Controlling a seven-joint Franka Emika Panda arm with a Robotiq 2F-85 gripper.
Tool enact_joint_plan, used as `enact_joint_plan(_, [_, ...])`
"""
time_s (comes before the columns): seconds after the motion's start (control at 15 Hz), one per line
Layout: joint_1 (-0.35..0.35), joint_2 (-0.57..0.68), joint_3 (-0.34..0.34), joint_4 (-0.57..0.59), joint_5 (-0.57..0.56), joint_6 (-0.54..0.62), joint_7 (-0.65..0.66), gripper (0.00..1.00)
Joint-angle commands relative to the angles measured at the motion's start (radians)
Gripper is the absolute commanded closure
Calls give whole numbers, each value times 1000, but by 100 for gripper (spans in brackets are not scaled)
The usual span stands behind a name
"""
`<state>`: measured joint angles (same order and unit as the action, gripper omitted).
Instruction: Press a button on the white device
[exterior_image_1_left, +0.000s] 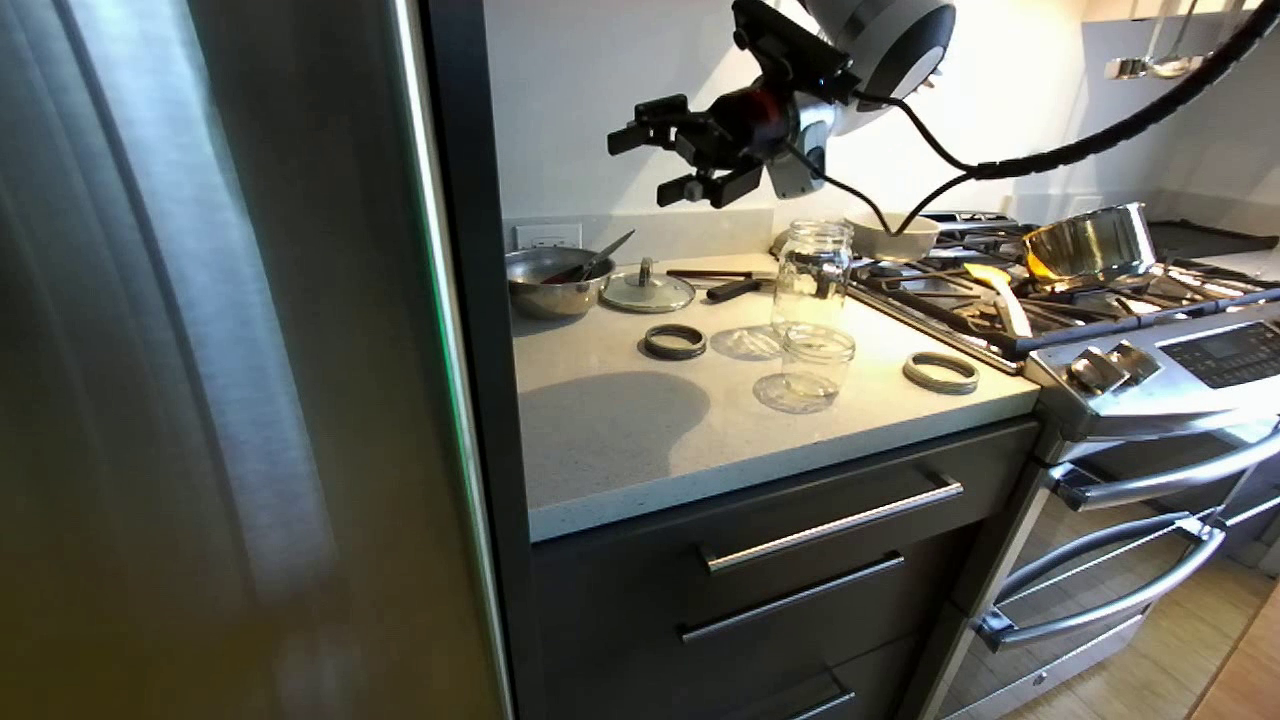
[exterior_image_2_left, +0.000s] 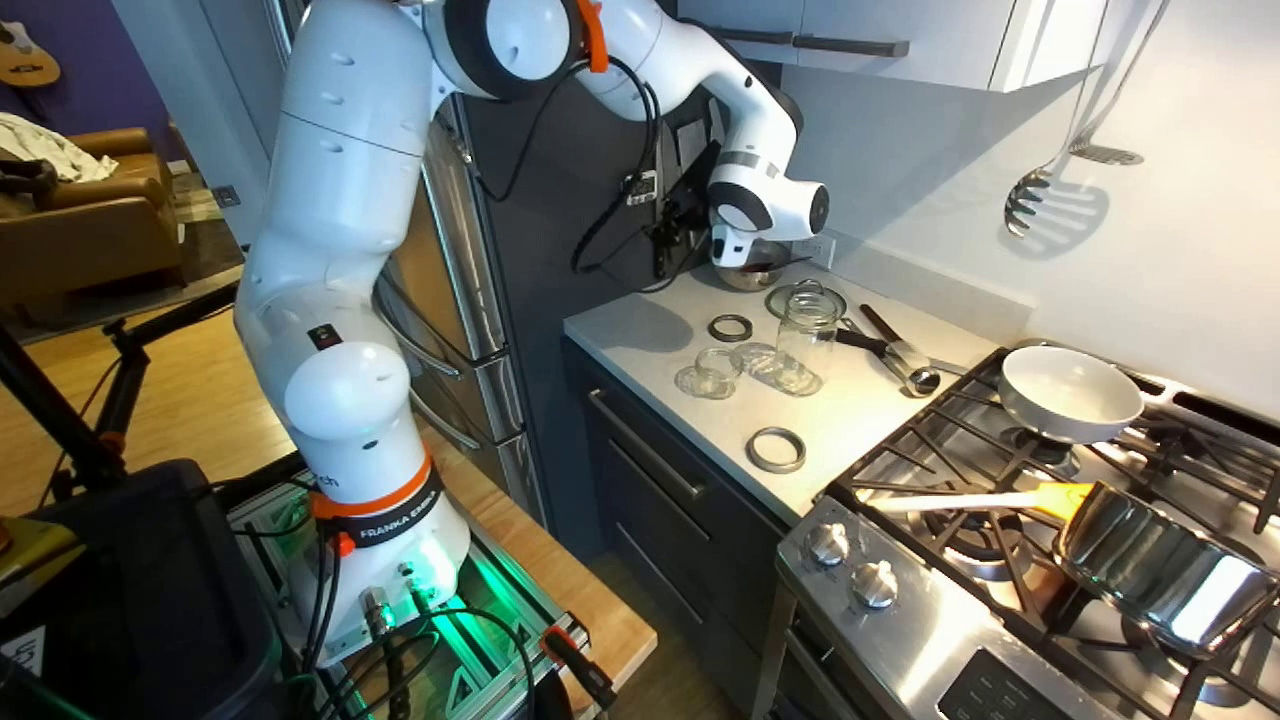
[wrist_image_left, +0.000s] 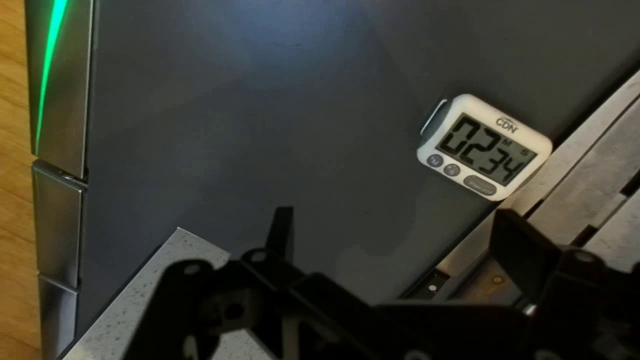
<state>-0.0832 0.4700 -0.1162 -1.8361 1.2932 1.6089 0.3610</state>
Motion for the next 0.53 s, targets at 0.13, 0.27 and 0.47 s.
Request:
enact_joint_plan(0.13, [7,-157,-33,-158,-86,82,-38,0])
enact_joint_plan(0.27, [8,-202,-38,-191,-108,122,-41,0])
enact_joint_plan(0.47, [9,-268,-37,-235,-141,191,-47,0])
